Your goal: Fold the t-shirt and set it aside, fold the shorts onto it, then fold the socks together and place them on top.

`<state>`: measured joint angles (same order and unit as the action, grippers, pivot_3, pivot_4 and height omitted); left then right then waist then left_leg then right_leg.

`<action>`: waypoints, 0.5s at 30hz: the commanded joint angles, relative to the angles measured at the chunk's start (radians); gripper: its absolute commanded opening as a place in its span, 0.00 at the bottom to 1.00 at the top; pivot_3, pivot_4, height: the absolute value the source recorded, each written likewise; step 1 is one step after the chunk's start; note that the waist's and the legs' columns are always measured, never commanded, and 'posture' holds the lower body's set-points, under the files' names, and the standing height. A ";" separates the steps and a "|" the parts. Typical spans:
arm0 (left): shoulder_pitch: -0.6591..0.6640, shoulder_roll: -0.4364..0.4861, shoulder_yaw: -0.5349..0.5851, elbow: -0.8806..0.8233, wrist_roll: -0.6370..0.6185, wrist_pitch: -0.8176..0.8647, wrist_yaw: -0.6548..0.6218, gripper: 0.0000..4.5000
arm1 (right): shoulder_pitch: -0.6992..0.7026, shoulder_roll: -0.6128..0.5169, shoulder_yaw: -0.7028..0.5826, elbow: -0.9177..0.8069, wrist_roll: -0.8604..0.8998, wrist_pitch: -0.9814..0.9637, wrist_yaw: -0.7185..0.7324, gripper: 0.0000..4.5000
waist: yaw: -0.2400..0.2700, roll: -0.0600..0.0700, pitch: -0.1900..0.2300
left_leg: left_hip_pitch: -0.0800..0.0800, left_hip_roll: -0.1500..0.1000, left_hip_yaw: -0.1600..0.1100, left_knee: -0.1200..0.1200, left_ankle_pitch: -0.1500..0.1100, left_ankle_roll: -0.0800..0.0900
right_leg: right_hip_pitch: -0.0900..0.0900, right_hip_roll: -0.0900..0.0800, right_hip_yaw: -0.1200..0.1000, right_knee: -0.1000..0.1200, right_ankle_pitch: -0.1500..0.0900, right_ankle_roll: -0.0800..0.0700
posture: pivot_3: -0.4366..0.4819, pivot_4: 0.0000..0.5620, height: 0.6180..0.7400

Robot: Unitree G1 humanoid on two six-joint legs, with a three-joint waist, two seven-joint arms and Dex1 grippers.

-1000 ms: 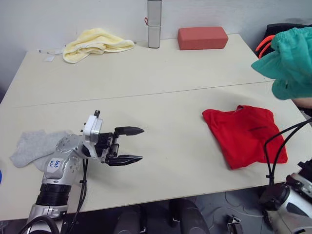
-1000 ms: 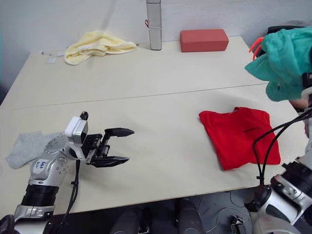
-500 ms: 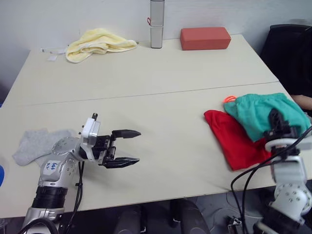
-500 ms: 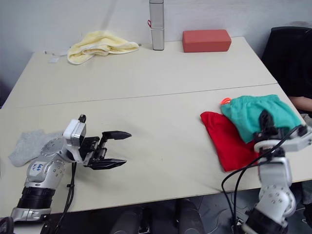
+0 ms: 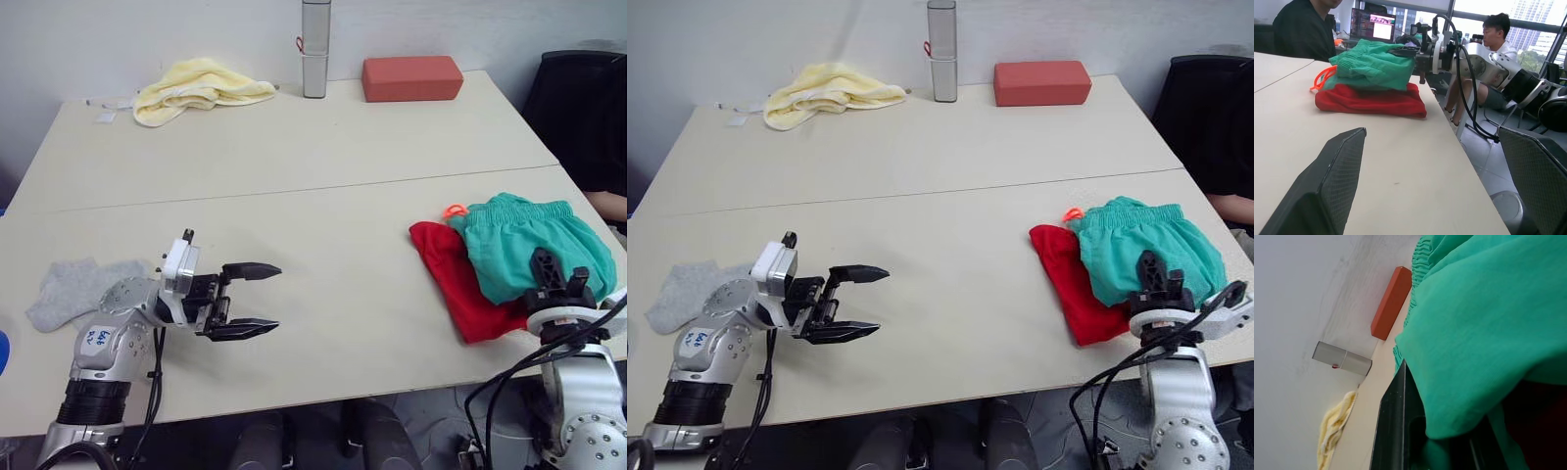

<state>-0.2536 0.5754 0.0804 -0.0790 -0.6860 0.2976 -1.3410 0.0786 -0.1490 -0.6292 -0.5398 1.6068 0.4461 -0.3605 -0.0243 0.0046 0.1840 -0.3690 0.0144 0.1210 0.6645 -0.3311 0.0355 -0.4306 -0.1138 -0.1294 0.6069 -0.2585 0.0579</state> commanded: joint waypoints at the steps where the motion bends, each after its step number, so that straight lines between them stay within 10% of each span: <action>1: -0.001 -0.002 0.011 -0.028 -0.015 -0.005 0.002 1.00 | 0.064 -0.033 0.017 -0.029 0.140 0.008 -0.055 0.00 | 0.001 0.000 0.000 | 0.000 0.000 0.000 0.000 0.000 0.000 | 0.000 0.000 0.000 0.000 0.000 0.000 | 0.48 0.27 1.00; 15: 0.002 0.001 0.022 -0.022 -0.010 -0.012 0.002 1.00 | 0.043 -0.126 -0.083 0.057 0.365 -0.061 0.026 0.00 | 0.002 0.000 0.000 | 0.000 0.000 0.000 0.001 -0.001 0.001 | 0.001 0.000 0.000 -0.001 0.000 0.000 | 0.48 0.27 1.00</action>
<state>-0.2561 0.5699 0.0803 -0.0774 -0.6857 0.2954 -1.3409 0.1522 -0.2735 -0.6582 -0.4771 1.9532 0.4146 -0.3558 -0.0222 0.0044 0.1841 -0.3690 0.0144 0.1213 0.6659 -0.3318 0.0370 -0.4300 -0.1137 -0.1291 0.6062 -0.2584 0.0583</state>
